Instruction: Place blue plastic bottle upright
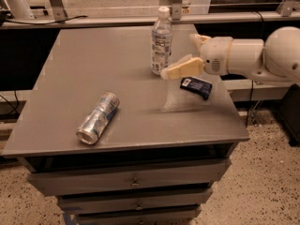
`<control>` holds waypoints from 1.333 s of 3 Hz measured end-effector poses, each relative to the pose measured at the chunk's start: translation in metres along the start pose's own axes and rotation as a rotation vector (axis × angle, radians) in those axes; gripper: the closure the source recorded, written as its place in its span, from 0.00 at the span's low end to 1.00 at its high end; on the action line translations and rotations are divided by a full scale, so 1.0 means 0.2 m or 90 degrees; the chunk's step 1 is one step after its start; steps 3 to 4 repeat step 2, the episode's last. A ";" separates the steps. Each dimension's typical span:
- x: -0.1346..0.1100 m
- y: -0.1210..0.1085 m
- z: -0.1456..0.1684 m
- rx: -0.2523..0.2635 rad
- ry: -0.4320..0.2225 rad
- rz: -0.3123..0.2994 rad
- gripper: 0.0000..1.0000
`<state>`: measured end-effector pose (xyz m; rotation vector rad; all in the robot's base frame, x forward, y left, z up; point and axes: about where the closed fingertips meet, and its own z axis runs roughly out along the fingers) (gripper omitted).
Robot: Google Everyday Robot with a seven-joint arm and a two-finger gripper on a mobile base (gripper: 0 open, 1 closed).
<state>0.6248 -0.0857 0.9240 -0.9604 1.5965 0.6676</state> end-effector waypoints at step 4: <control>-0.10 -0.08 -0.15 0.068 -0.041 -0.041 0.00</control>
Offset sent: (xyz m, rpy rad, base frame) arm -0.0009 -0.0261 0.0270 0.0203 -0.1100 -0.0794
